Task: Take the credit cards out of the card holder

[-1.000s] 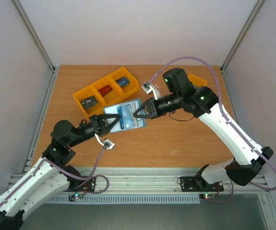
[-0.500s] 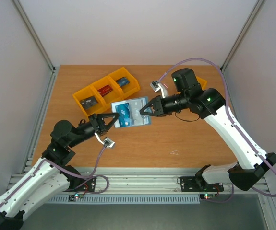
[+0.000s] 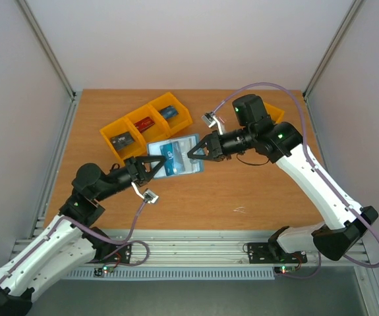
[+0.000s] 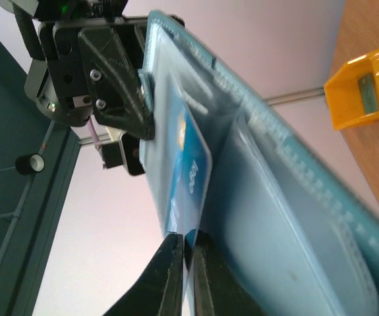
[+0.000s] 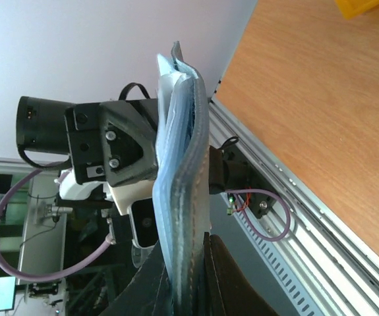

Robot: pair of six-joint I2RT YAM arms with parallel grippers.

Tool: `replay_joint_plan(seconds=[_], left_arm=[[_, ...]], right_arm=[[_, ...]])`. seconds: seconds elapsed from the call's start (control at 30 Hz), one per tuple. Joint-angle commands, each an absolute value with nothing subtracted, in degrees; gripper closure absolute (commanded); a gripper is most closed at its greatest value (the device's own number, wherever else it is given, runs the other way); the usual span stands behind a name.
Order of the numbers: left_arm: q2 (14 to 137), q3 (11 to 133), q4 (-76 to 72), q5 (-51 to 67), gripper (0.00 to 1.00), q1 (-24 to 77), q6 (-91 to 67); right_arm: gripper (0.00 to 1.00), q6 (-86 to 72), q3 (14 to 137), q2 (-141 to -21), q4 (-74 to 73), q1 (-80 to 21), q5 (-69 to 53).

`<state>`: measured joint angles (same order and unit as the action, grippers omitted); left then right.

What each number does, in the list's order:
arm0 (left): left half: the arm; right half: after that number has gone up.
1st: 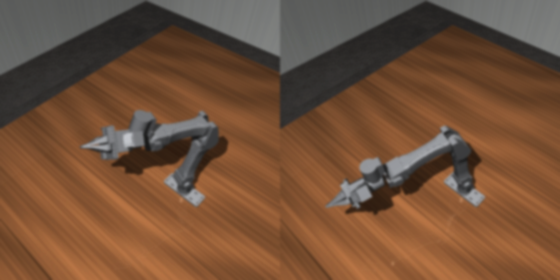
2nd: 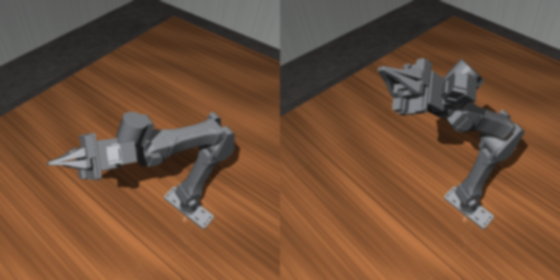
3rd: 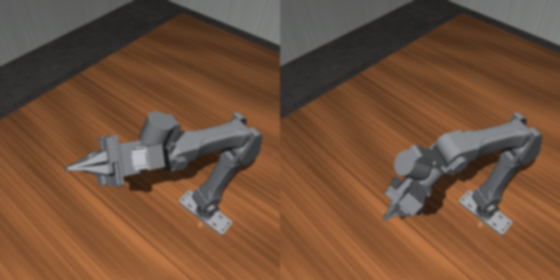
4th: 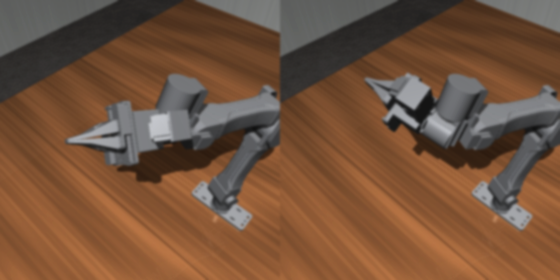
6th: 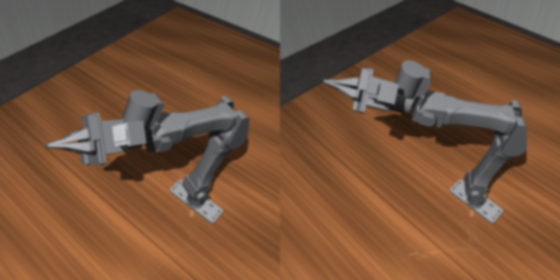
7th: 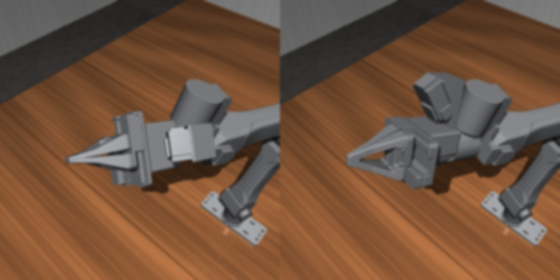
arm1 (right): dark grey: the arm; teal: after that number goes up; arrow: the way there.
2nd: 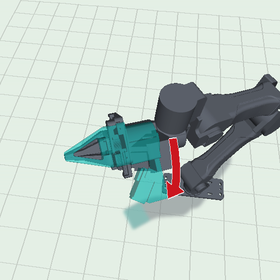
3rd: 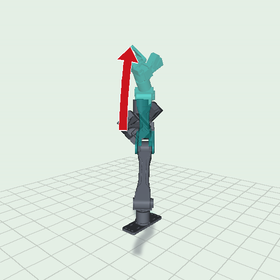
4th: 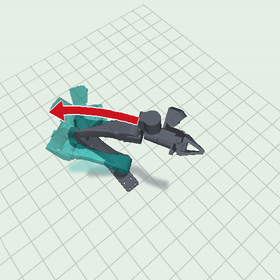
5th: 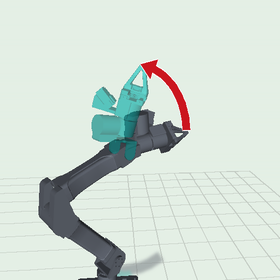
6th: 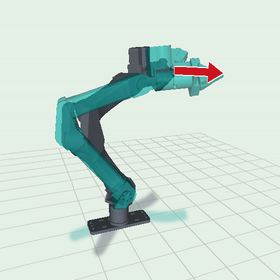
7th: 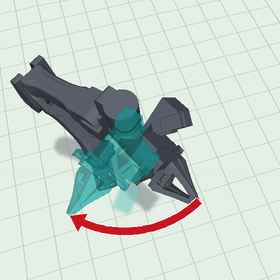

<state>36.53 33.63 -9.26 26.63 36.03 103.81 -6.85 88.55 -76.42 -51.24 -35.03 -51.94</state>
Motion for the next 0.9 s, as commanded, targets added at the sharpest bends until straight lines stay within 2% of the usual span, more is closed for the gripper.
replay_joint_plan(seconds=[0.0,0.1,0.17,0.23,0.3,0.47,0.87], left_arm=[[37.4,34.4,-9.6,29.7,0.87,36.2,105.0],[37.6,34.5,-9.7,30.2,0.79,36.1,105.5],[37.9,34.6,-9.7,30.4,0.78,36.2,105.8],[38.1,34.9,-9.5,30.1,0.84,36.2,105.9],[38.1,35.1,-9.8,29.7,0.98,36.2,105.6],[37.9,35.6,-9.1,27.8,1.0,36.2,103.6],[38.3,37.2,-4.0,20.4,1.0,36.2,100.3]], right_arm=[[0.99,-7.3,89.2,-76.6,-46.7,-35.7,-54.7],[0.99,-7.5,89.2,-77.0,-46.3,-35.7,-55.3],[0.99,-7.5,89.3,-77.2,-46.3,-35.6,-55.7],[0.99,-7.3,89.4,-77.3,-46.3,-35.7,-55.9],[0.99,-7.0,89.6,-77.2,-46.5,-35.7,-55.8],[0.99,-5.8,89.2,-76.7,-48.0,-34.1,-53.5],[0.99,-10.1,76.9,-67.2,-47.8,-6.6,-50.1]])
